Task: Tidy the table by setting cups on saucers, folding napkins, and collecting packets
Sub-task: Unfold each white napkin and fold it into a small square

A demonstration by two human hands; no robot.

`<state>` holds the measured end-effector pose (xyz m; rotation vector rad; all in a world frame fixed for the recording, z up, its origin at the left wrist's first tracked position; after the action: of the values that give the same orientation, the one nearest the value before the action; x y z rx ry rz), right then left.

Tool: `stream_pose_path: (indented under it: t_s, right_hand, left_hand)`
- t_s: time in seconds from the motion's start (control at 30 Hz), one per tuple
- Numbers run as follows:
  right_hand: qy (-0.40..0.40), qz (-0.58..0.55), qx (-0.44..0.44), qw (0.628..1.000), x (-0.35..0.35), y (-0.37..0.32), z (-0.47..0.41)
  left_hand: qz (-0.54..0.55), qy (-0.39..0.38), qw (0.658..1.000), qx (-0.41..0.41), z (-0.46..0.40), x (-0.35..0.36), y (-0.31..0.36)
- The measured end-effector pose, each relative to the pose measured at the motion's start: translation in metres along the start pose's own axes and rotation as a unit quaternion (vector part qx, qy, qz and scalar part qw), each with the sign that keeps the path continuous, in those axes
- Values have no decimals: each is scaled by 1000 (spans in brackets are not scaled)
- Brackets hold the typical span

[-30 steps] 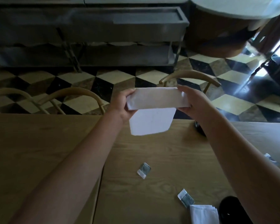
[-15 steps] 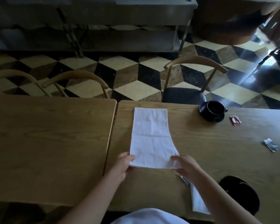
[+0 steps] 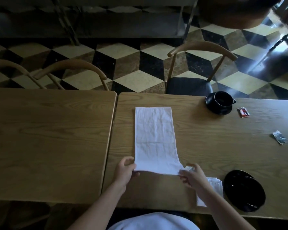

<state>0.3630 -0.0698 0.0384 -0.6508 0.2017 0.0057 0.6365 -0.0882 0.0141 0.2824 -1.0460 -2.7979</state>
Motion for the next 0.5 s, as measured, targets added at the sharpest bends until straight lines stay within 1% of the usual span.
stream_pose_path:
  t_s: [0.07,0.17,0.27,0.33,0.37,0.43,0.5]
  right_hand:
    - [-4,-29,-33,999,-2,-27,-8]
    - [-29,-35,-65,997,-7,-69,-25]
    - [-96,-15,-93,991,-13,-105,-45]
    - [-130,4,-99,987,-16,-126,-61]
    - [-129,23,-104,986,-15,-136,-71]
    - [-90,93,-132,983,-13,-156,-92]
    - [-39,168,-175,970,-9,-171,-115]
  left_hand:
    - [13,-16,1000,18,-9,6,23]
    - [73,-62,995,13,-22,14,55]
    - [100,-72,992,9,-37,14,82]
    - [67,-79,994,23,-47,13,96]
    - [29,-68,997,33,-53,13,102]
    - [-59,-16,996,61,-70,14,114]
    - [-107,21,991,83,-90,17,127]
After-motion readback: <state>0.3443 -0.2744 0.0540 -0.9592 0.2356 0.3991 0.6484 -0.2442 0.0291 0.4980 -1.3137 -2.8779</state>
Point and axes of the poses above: each hand's wrist, its own z-axis away from the middle knuckle, its own x-axis out of the palm, y = z × x, the point moved 1 cm from there along -z, towards the middle knuckle, and after that the axes turned 1 degree about -y, right-handed, at the moved point
